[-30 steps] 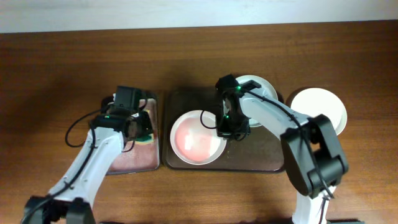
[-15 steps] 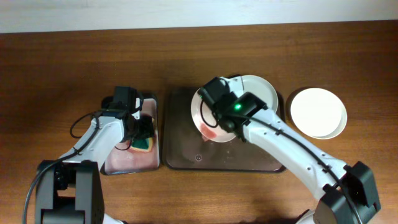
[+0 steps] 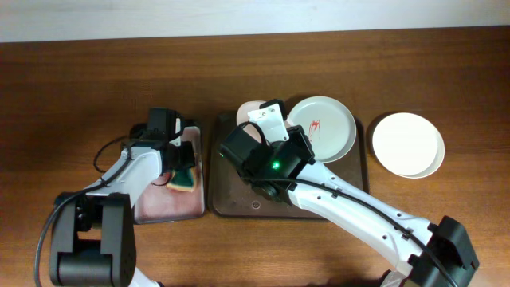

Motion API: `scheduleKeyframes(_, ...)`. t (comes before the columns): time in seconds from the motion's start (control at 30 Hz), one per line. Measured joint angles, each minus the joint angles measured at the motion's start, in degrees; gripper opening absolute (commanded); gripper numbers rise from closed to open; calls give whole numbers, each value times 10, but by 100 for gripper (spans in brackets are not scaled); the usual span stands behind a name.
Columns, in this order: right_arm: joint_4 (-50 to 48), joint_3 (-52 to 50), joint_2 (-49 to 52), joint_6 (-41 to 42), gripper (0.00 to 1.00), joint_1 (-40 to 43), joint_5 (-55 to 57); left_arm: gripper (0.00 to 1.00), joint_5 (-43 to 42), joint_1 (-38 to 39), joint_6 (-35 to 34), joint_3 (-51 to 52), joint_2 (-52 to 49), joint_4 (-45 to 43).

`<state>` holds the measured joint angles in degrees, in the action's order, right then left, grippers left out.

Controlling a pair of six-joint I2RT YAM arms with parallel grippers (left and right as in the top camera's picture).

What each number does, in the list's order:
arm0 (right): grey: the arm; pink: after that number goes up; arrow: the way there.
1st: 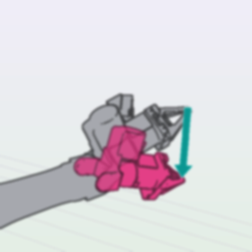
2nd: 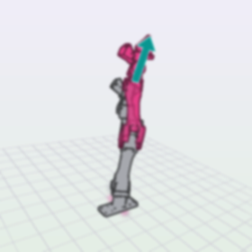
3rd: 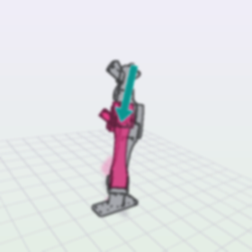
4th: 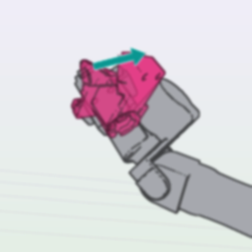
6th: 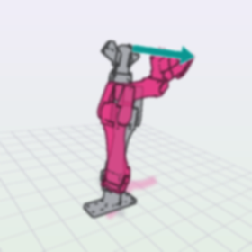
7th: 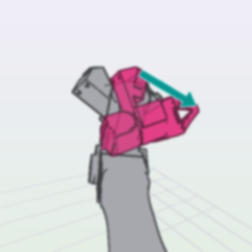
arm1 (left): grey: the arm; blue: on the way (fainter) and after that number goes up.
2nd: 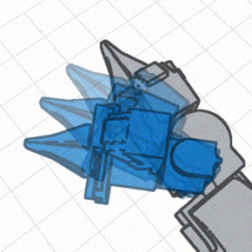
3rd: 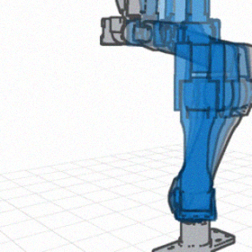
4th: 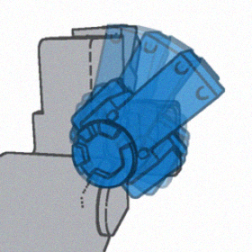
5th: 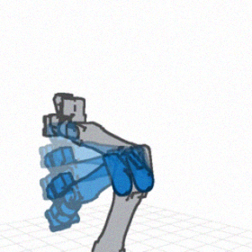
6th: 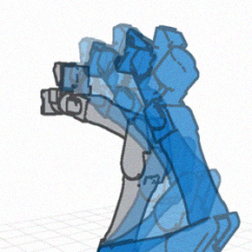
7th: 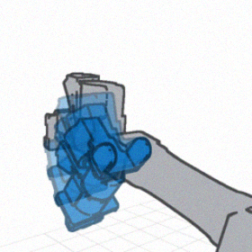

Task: Clean dirty plates on tray and stack at the side
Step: 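Lift the pink plate with the right gripper and stack it on the side plate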

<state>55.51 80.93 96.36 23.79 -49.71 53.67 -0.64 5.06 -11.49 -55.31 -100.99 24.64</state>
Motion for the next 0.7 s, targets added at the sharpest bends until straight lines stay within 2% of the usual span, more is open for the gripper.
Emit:
scheduleKeyframes(0.13, 2, 0, 0, 0, 4, 0, 3, 0, 2, 0, 0, 0, 0, -24)
scheduleKeyframes(0.17, 2, 0, 0, 0, 4, 0, 3, 17, 6, 0, 0, 0, 0, -24)
scheduleKeyframes(0.2, 2, 1, 0, 0, 4, 0, 5, 48, 8, 0, 0, -2, 0, -17)
scheduleKeyframes(0.23, 2, 2, -1, 0, 4, 0, 9, 66, 10, 0, -1, -6, 0, -7)
scheduleKeyframes(0.3, 2, 3, -10, 0, 4, 0, 14, 71, 13, 0, 5, -22, 0, 26)
scheduleKeyframes(0.37, 2, 3, -24, 0, 4, 0, 16, 71, 14, 0, 5, -32, 0, 67)
scheduleKeyframes(0.47, 2, 5, -37, 0, 4, 0, 16, 65, 13, 0, 6, -34, 0, 121)
scheduleKeyframes(0.5, 2, 5, -37, 0, 4, 0, 16, 59, 13, 0, 5, -34, 0, 134)
scheduleKeyframes(0.57, 2, 5, -37, 0, 4, 0, 14, 33, 12, 0, 6, -34, 0, 151)
scheduleKeyframes(0.63, 2, 5, -37, 0, 4, 0, 14, 11, 8, 0, 7, -34, 0, 156)
scheduleKeyframes(0.67, 2, 5, -37, 0, 4, 0, 14, 3, 8, 0, 9, -34, 0, 159)
scheduleKeyframes(0.7, 2, 5, -37, 0, 4, 0, 14, 0, 7, 0, 10, -34, 0, 161)
